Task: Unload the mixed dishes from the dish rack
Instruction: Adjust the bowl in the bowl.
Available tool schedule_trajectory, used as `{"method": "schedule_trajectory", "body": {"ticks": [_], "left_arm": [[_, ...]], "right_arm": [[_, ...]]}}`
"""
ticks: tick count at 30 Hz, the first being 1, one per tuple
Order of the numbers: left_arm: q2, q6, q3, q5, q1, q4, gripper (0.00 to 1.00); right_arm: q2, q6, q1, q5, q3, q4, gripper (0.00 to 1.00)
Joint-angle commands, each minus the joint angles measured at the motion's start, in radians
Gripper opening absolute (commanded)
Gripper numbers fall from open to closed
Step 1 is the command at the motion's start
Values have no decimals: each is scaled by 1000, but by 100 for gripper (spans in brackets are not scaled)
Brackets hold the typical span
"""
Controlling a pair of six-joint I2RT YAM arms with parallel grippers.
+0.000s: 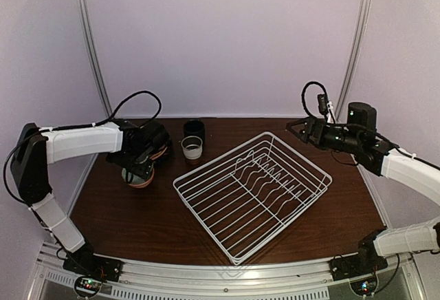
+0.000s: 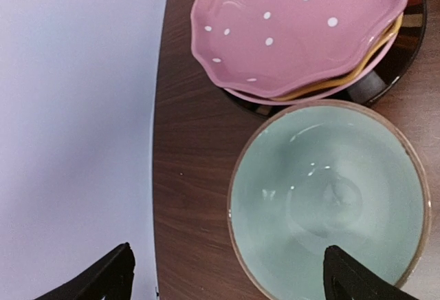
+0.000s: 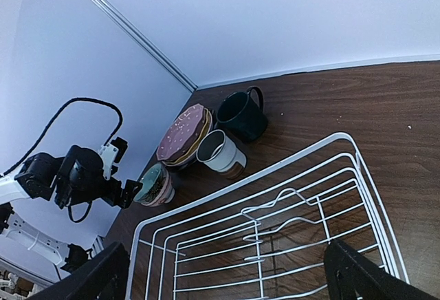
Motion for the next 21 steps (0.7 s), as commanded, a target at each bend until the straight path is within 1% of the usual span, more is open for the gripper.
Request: {"method": "schedule_trajectory", "body": {"ticks": [1,8,15,21], "left_arm": [[64,-79,72,-189,-27,-120,97],[167,-103,139,-285,-59,-209,98],[235,-40,185,-287,-72,-201,97],[290,-39,191,-303,-73,-197,97]], "right_arm": [[0,11,-7,-16,-8,27,100],[3,9,-10,-22,-14,30,100],[1,12,-18,-31,-25,40,100],[-3,13,-25,-34,-27,40,100]]}}
